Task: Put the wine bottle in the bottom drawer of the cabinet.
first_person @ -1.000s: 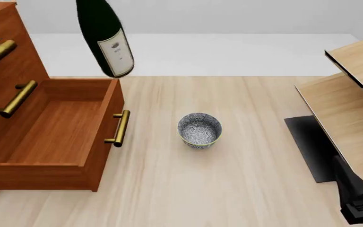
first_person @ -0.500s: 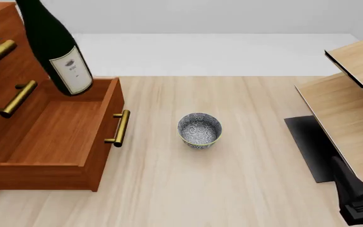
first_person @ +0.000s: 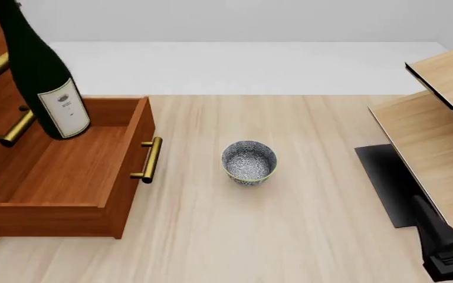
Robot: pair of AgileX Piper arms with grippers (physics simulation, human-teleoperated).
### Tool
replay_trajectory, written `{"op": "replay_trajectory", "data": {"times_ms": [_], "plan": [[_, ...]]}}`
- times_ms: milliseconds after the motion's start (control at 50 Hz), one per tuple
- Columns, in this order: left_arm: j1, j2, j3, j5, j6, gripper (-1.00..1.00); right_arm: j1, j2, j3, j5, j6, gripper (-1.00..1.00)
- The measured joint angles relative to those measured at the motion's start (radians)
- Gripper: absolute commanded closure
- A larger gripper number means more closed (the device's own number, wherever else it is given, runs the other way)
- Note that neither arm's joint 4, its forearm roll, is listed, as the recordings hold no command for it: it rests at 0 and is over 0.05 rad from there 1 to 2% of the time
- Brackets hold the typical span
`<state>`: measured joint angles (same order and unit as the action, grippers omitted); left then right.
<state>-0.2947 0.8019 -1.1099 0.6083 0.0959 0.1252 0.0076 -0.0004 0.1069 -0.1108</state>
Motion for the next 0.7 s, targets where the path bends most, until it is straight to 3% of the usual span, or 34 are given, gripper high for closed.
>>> {"op": "replay_trajectory", "data": {"times_ms": [700], "plan": [[0.109,0.155,-0.074,0.064,0.011,1.00,0.007,0.000,0.000,0.004,-0.004,-1.00]]}}
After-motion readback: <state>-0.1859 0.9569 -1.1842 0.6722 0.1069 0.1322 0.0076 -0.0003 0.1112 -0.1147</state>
